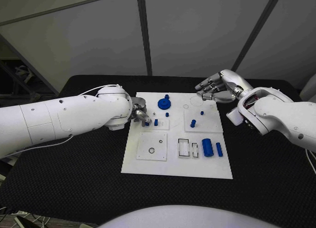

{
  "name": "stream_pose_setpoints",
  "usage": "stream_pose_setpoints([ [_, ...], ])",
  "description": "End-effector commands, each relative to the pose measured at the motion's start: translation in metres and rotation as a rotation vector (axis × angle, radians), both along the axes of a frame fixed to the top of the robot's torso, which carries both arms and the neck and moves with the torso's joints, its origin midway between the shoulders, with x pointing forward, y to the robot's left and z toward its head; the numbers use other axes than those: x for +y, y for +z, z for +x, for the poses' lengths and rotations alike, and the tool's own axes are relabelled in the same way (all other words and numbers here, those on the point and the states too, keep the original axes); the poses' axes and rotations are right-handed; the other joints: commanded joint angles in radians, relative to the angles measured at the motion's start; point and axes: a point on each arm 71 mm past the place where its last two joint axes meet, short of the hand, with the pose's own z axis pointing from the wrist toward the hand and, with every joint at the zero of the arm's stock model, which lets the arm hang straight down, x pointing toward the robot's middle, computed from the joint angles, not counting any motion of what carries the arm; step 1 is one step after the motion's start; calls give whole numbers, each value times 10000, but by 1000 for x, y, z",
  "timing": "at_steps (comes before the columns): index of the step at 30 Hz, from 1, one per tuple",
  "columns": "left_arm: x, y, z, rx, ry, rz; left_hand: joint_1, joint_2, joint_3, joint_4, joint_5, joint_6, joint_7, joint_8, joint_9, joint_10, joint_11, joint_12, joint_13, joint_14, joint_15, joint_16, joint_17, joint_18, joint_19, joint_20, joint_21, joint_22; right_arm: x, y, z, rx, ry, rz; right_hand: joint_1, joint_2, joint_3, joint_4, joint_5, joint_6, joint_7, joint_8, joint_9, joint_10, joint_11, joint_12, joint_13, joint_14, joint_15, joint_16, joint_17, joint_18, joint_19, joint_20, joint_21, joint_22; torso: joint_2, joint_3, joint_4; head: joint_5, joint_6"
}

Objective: Assemble the parts on the task board

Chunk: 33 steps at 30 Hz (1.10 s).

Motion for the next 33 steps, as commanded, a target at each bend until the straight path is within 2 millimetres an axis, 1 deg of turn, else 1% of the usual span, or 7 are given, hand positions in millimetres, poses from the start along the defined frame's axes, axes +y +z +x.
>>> stream_pose_setpoints([
  [1, 1, -4, -2, 294, -95, 171, -182, -7, -244, 111, -33, 90, 16, -68, -57, -39, 58, 53, 32, 918, -22, 40, 1887, -599, 222, -15, 42, 1696, 1, 2, 0, -76, 38, 9, -31, -19, 41, 7, 50, 9, 6, -28, 13, 54, 49, -32, -9, 44, 20, -59, 9, 104, 37, 13, -36, -17, 2, 3, -1, -6, 1],
  [3, 1, -4, -1, 286, -86, 183, -246, -2, -415, 198, -34, 112, 18, -82, -101, -46, 59, 55, 44, 918, -22, 39, 1888, -599, 226, -16, 43, 1700, 0, 2, 0, -78, 33, 9, -34, -20, 40, 8, 50, 9, 6, -29, 13, 54, 49, -32, -9, 44, 20, -59, 9, 104, 37, 13, -37, -17, 2, 1, 2, -8, 1],
  [5, 1, -4, -1, 265, -76, 202, -408, 16, -696, 390, -42, 152, 28, -97, -155, -49, 70, 62, 61, 918, -15, 38, 1887, -600, 231, -14, 39, 1703, 0, 2, 0, -75, 33, 7, -43, -22, 38, 12, 49, 7, 8, -30, 13, 53, 52, -33, -11, 44, 22, -62, 10, 103, 37, 14, -38, -17, 3, 4, 6, -19, 7],
  [14, 3, -3, 1, 156, -14, 240, -492, 97, -1174, 648, -29, 191, 31, -133, -268, -72, 74, 60, 84, 919, -15, 38, 1891, -600, 238, -13, 23, 1706, 1, 1, 0, -55, 43, -1, -43, -22, 38, 12, 49, 7, 8, -30, 13, 53, 52, -33, -11, 44, 22, -62, 10, 103, 37, 14, -38, -17, 0, -4, 3, -13, 4],
  [17, 4, -3, 2, 108, 19, 223, -579, 90, -1430, 809, -28, 214, 38, -145, -317, -76, 80, 64, 102, 919, -9, 37, 1890, -600, 242, -10, 17, 1708, 1, 1, 0, -47, 47, -5, -58, -26, 34, 20, 49, 2, 12, -33, 12, 49, 56, -37, -14, 42, 25, -67, 10, 102, 36, 15, -42, -19, -6, -6, 4, -23, 3],
  [26, 7, -1, 3, -259, 247, 4, -669, 135, -2429, 1375, -26, 274, 28, -165, -472, -85, 76, 59, 142, 921, -13, 38, 1899, -599, 257, -14, 0, 1712, 0, 1, 0, -34, 33, -18, -58, -26, 34, 20, 49, 2, 12, -33, 12, 49, 56, -37, -14, 42, 25, -67, 10, 102, 36, 15, -42, -19, -11, -10, -12, -47, 95],
  [33, 12, 3, 3, -665, 592, -347, -546, 96, -3167, 1771, -28, 286, 19, -159, -563, -97, 67, 32, 139, 920, -26, 36, 1900, -592, 260, -25, -57, 1702, 0, 1, 1, -25, 40, -28, -63, -26, 36, 22, 51, -2, 12, -35, 11, 47, 56, -39, -17, 40, 27, -71, 11, 101, 35, 16, -45, -19, -15, -3, 3, -71, 140],
])
